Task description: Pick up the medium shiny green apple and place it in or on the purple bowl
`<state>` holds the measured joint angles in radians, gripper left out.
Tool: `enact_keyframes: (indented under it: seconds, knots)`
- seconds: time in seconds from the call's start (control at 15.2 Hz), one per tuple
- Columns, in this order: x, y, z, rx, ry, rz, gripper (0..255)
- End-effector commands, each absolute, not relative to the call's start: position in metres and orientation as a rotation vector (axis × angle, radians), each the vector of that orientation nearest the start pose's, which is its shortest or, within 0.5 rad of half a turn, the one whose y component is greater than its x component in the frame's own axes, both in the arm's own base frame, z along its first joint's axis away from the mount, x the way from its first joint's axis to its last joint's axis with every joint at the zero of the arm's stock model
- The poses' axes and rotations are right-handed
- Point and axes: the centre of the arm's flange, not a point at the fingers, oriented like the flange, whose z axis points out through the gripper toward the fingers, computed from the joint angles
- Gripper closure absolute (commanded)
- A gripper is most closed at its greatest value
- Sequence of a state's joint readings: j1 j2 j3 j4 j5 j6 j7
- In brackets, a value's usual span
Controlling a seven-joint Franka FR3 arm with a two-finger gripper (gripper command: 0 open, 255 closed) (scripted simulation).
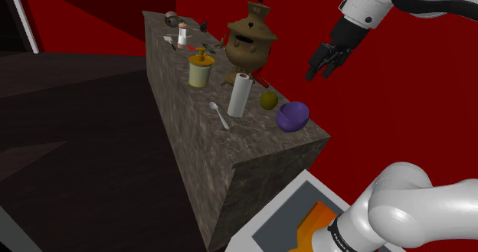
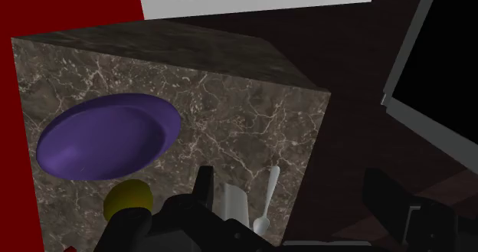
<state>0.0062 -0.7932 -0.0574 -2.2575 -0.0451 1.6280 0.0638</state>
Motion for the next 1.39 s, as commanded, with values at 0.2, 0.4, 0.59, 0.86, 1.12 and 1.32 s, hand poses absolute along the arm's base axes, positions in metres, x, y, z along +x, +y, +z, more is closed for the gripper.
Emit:
enact_keyframes:
  seconds: [0.2,0.4,0.59,0.86,1.12,1.32]
  knots:
    - [0.337,-0.054,0.629,-3.125,0.159,-0.234,0]
    - [0.365,-0.081,0.612,-3.121,0.158,-0.213,0]
    - [0.392,-0.107,0.596,-3.116,0.156,-0.192,0]
    - [0.428,-0.141,0.572,-3.11,0.154,-0.163,0]
    - [0.464,-0.176,0.548,-3.104,0.152,-0.135,0]
    - [0.491,-0.201,0.529,-3.099,0.151,-0.114,0]
